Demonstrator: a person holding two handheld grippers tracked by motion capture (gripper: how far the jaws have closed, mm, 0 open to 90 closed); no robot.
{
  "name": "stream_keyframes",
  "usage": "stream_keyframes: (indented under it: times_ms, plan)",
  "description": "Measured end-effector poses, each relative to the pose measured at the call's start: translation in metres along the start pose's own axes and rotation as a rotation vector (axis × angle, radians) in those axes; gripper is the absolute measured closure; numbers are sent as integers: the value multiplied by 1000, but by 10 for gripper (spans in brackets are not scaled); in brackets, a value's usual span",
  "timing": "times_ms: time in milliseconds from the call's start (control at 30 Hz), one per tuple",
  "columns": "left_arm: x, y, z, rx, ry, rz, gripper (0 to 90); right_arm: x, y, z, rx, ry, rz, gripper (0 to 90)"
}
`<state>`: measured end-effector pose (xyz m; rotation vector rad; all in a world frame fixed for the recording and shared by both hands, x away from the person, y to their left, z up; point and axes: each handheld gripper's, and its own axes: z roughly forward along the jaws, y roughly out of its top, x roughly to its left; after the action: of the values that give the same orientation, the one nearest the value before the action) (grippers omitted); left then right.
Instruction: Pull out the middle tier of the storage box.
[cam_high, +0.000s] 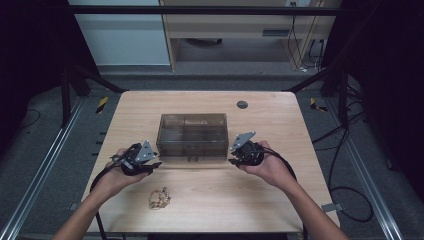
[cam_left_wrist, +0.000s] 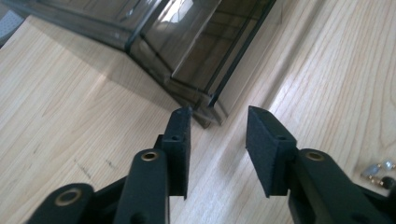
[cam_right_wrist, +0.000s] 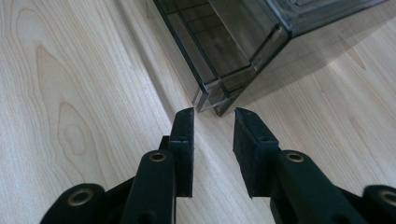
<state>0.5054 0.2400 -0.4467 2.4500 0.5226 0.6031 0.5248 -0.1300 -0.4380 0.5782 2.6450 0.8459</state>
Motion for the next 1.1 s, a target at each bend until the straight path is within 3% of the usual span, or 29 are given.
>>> stream_keyframes:
  times_ms: [267, 700, 1100]
  plan:
    - [2, 3, 4, 20, -15, -13, 672, 0, 3, 5, -4, 12, -6, 721]
    - [7, 2, 3, 20, -48, -43, 807, 2, 10, 7, 15, 24, -39, 856]
    - [4, 1, -2, 29, -84, -42, 833, 6, 10, 4, 27, 29, -61, 864]
